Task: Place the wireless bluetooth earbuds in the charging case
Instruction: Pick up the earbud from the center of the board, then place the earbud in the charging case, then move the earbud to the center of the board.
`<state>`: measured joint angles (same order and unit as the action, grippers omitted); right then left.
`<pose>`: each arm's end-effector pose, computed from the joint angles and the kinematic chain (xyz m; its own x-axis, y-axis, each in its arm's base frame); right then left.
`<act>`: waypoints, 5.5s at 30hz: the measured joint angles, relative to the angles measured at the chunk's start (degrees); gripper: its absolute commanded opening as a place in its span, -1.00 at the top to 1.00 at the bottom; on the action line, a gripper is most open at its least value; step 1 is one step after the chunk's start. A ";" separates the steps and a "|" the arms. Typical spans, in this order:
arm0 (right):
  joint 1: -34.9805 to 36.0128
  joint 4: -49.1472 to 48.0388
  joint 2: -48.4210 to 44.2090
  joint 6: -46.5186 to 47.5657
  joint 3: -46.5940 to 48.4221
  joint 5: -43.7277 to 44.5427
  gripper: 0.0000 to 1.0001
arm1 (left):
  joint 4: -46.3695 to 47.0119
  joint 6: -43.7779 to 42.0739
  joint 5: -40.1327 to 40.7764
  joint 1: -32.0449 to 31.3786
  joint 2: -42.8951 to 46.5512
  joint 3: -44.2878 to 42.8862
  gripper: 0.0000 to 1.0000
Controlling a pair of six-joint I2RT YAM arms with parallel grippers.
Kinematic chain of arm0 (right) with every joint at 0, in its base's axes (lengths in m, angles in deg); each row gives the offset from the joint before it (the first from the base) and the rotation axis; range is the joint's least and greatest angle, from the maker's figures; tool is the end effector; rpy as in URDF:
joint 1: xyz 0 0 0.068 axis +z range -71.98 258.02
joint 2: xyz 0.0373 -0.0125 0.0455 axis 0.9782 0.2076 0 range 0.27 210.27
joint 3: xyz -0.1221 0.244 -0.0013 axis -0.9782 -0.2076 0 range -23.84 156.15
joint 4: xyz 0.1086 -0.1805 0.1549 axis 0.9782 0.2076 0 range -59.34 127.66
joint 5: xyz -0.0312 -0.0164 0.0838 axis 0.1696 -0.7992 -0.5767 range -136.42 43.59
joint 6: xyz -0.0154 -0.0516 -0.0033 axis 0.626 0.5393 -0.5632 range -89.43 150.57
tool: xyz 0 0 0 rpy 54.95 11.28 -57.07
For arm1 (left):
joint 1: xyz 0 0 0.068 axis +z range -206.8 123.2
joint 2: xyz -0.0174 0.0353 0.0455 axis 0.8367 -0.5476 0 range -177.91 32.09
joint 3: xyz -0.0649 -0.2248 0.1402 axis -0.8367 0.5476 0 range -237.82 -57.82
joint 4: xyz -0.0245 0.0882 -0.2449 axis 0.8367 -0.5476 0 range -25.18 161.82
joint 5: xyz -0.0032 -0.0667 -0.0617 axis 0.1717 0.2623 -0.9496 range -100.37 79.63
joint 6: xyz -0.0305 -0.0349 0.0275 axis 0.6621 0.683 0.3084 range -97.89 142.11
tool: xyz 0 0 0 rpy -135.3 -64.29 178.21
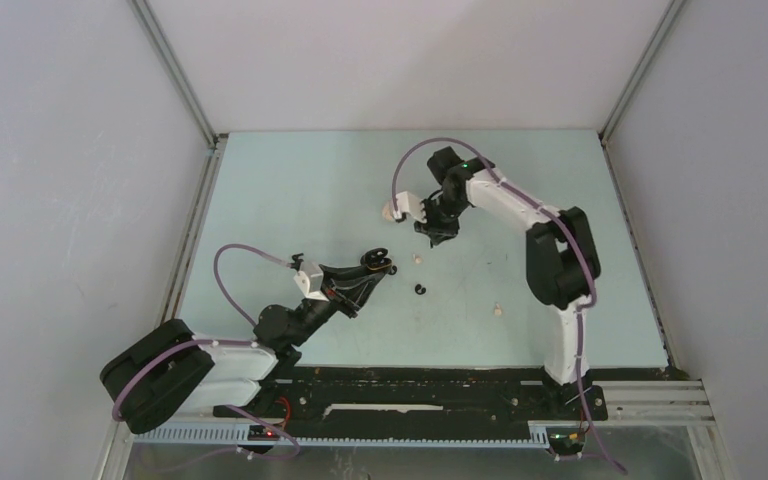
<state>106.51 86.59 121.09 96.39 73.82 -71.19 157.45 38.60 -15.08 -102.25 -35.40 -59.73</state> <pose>0.3657 0.2155 0.1947 0.1054 -0.8853 -0.4530 -0.9932 -0.1160 -0.0043 0.1226 -0.1286 0.1966 0.0136 -0.4171 -0.9088 0.8013 0.5482 -0.2396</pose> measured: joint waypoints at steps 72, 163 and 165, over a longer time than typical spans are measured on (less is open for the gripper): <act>38.05 -70.90 -57.35 -10.73 -55.80 30.56 1.00 | 0.00 0.85 -0.15 -4.70 -1.05 -3.54 1.00; 9.03 -34.84 -22.32 -55.41 -23.15 -5.51 -0.10 | -66.42 -5.05 49.40 -6.19 50.03 -15.65 1.00; 10.99 -36.39 -16.55 -57.00 -19.37 -5.03 -0.05 | -69.13 -5.51 49.42 -6.19 50.03 -17.51 1.00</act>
<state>117.50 50.19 104.54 39.39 54.46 -76.22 88.31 33.09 34.34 -108.43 14.63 -77.24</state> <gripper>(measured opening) 0.555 0.288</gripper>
